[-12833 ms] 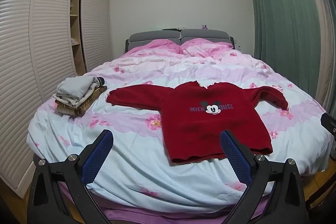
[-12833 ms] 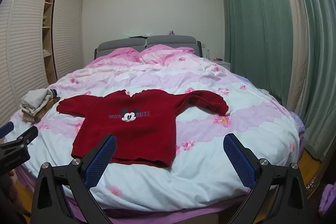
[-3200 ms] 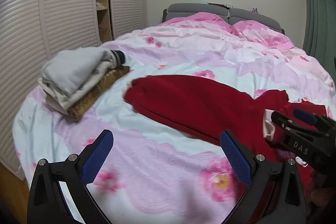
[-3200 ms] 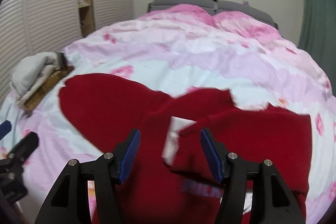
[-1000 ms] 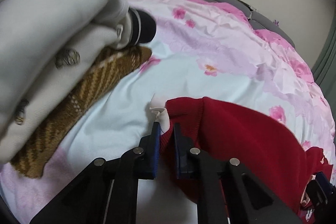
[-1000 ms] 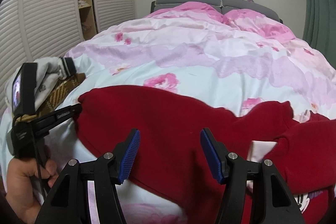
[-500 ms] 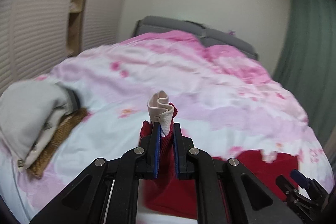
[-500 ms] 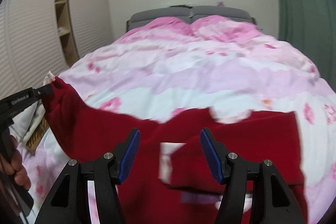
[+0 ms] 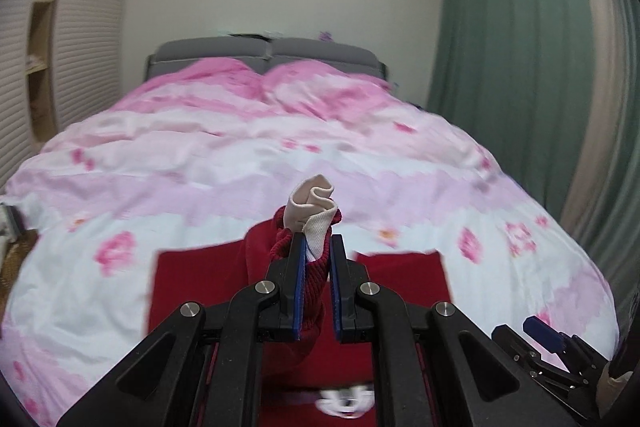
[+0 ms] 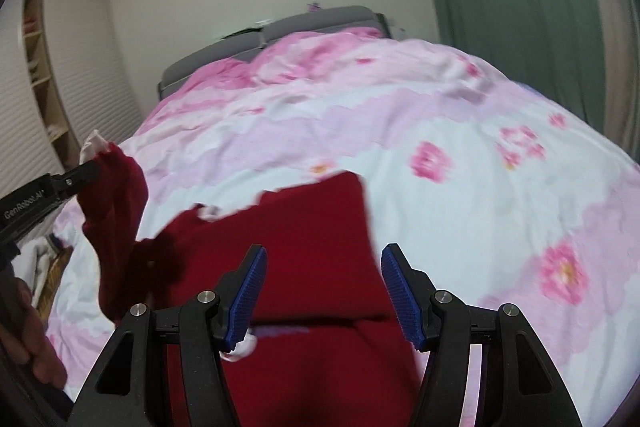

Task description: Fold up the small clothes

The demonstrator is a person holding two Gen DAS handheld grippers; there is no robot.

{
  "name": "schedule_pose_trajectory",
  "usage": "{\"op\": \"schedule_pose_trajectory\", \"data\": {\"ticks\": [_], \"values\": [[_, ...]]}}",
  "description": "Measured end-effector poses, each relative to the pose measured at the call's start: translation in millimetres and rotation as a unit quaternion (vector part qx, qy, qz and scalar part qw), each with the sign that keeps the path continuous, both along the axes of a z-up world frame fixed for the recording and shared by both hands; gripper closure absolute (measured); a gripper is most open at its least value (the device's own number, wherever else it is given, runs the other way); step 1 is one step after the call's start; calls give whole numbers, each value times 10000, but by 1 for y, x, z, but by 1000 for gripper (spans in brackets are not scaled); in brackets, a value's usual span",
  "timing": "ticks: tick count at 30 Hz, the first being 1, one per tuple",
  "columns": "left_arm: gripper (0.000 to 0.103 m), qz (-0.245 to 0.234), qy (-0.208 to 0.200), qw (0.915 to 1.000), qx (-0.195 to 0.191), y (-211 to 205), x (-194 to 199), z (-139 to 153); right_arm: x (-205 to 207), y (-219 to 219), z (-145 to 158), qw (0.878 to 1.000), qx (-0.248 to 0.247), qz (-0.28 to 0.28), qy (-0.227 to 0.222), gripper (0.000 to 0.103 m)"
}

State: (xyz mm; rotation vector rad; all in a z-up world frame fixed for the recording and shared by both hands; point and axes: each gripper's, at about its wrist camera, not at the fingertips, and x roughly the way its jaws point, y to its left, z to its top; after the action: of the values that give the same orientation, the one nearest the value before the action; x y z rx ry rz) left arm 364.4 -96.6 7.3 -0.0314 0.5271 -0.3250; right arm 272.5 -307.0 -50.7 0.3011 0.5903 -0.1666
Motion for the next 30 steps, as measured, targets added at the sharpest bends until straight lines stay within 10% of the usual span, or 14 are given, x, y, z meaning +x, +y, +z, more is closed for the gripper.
{"op": "schedule_pose_trajectory", "data": {"ticks": [19,24,30], "values": [[87,-566,546,9914,1046,-147,6,-83,-2,-80,-55,9964,519,-355,565,42],[47,-641,433,9893,1238,-152,-9,-87,-1,-85,-58,9958,560,-371,621,42],[34,-457,198,9900,1317,-116,-27,-72,-2,-78,-50,9964,597,-282,524,42]]}}
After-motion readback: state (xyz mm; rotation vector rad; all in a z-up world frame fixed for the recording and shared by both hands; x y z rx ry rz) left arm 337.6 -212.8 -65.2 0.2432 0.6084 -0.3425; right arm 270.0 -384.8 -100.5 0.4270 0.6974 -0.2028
